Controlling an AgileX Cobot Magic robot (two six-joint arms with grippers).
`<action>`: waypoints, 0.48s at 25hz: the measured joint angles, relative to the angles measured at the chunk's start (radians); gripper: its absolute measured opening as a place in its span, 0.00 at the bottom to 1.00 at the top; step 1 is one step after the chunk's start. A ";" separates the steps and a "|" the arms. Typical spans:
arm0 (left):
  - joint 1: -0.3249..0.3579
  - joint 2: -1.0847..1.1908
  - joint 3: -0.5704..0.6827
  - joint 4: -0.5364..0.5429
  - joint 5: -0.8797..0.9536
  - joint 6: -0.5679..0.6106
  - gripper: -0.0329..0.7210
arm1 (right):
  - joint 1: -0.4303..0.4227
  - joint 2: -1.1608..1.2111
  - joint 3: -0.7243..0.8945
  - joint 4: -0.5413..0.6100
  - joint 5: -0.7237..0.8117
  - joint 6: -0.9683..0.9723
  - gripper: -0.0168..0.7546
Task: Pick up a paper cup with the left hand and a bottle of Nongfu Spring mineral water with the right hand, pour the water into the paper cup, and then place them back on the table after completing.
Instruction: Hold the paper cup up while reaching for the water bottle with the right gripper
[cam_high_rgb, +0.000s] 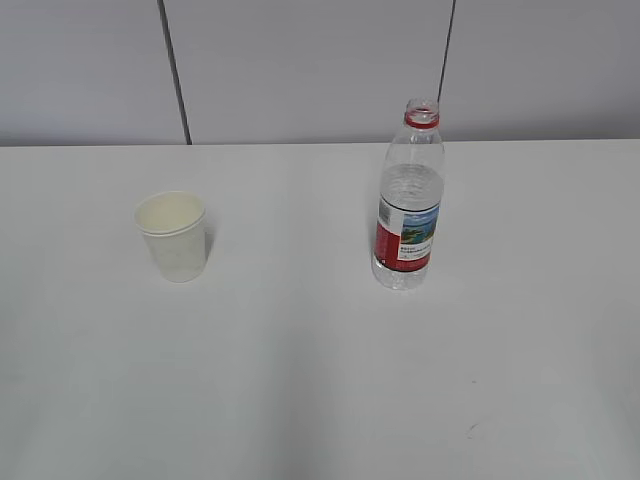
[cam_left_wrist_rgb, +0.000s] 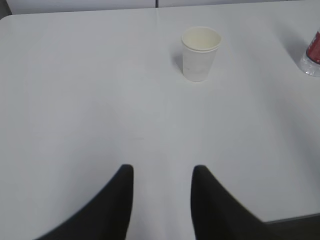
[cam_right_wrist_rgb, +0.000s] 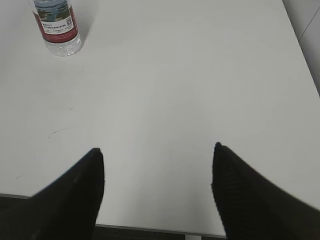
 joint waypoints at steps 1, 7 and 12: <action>0.000 0.000 0.000 0.000 0.000 0.000 0.37 | 0.000 0.000 0.000 0.000 0.000 0.000 0.67; 0.000 0.000 0.000 0.000 0.000 0.000 0.37 | 0.000 0.000 0.000 -0.002 0.000 0.000 0.67; 0.000 0.000 0.000 0.000 0.000 0.000 0.37 | 0.000 0.000 0.000 -0.002 0.000 0.000 0.67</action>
